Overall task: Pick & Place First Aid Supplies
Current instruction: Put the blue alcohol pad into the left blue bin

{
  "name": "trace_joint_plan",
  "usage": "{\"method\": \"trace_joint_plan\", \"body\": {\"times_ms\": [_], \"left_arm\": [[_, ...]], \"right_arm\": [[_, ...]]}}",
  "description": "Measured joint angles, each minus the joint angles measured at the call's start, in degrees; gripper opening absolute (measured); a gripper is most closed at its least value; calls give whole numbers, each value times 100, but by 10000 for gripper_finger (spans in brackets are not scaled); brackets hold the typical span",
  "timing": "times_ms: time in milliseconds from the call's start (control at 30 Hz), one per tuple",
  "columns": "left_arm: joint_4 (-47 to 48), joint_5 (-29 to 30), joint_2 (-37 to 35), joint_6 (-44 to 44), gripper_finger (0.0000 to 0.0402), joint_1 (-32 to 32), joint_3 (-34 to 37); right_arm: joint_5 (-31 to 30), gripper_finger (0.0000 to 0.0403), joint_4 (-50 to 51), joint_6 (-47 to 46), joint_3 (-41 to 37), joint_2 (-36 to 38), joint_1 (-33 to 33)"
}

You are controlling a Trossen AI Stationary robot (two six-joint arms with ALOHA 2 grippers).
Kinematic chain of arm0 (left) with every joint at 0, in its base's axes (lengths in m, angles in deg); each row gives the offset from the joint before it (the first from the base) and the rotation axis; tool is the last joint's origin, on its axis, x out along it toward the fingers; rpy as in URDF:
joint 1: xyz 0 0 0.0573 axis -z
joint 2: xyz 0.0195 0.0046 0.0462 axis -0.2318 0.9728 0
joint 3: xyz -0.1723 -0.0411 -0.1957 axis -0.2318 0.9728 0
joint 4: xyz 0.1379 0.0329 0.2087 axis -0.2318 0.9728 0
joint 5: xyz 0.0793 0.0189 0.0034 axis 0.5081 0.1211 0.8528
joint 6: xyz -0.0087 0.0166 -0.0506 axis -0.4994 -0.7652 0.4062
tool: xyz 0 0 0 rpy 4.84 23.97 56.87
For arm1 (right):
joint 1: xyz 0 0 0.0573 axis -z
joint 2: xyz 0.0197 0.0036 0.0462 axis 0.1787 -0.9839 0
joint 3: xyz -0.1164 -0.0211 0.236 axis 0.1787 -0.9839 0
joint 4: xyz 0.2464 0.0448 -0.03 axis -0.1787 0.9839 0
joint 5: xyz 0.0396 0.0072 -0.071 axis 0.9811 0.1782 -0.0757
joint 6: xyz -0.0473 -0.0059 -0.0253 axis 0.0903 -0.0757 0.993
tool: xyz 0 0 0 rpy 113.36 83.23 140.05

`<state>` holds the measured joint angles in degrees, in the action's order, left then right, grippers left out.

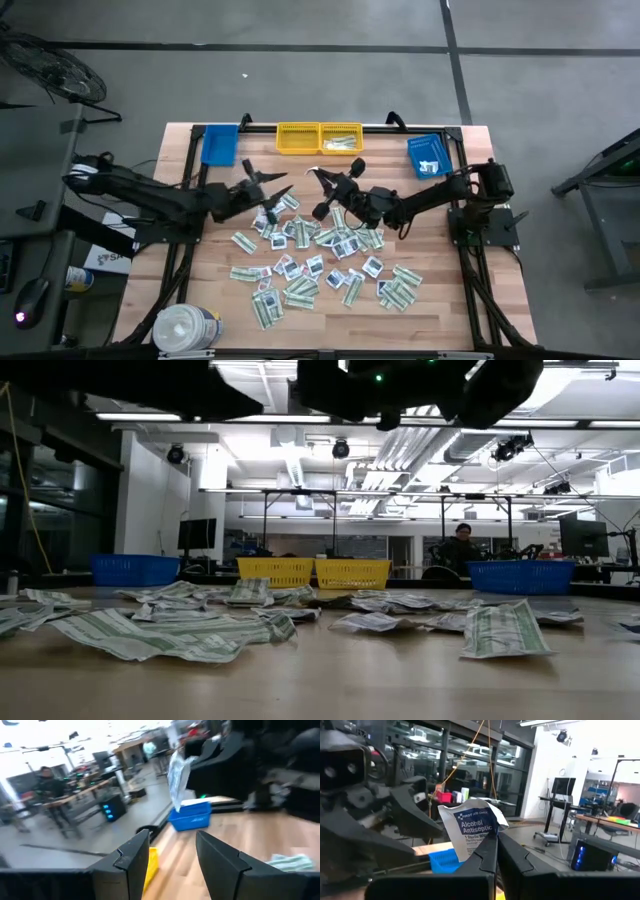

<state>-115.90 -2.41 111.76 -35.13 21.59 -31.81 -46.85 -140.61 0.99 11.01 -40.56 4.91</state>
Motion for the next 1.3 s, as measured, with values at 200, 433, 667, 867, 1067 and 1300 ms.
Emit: {"method": "trace_joint_plan", "body": {"times_ms": [200, 433, 667, 867, 1067, 1300], "left_arm": [[-455, 278, 784, -495, 161, 4, -540], [-480, 282, 1074, -627, 161, 4, -911], [-463, 502, 1088, -605, 153, 2, -1030], [-347, 483, 1088, -481, 75, 2, -1057], [-198, 500, 1088, -461, 9, 2, -1057], [-115, 510, 1088, -459, 2, 2, -1057]], "right_arm": [[-3, 0, 116, 71, 90, 2, -42], [13, 0, 216, 60, 88, 2, -42], [30, 0, 344, 52, 88, 2, -79], [44, 0, 361, 52, 86, 2, -74], [50, 0, 382, 52, 82, 2, -74], [47, 3, 444, 198, 77, 2, -74]]}}
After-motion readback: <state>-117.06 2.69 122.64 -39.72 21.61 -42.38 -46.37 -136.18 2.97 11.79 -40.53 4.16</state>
